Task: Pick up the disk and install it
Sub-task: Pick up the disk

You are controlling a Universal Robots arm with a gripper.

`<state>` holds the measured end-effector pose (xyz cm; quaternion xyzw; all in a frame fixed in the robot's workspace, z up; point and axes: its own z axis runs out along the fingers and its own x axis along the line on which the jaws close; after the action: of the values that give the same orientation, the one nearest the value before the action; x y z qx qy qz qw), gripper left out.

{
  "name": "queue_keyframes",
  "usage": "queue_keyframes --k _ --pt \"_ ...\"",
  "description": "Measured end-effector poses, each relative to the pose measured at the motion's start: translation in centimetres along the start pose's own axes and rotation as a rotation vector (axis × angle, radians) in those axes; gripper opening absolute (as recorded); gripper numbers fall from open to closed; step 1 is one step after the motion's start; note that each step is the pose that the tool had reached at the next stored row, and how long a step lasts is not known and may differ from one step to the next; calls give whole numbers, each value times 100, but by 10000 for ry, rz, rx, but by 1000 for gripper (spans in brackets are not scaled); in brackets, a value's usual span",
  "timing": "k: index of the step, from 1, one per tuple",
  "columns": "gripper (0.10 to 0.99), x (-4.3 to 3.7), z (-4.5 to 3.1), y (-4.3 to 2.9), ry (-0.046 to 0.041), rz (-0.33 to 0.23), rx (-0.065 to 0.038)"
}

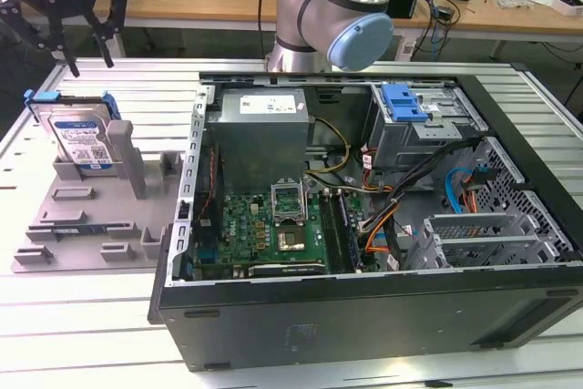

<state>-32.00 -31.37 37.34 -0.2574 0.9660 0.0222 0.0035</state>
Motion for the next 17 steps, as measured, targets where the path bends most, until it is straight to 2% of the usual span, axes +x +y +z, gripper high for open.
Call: queue_keyframes --k 8,17 --pt "482 0 6 -1 58 -1513 -26" --pt "482 0 6 -1 143 -3578 -64"
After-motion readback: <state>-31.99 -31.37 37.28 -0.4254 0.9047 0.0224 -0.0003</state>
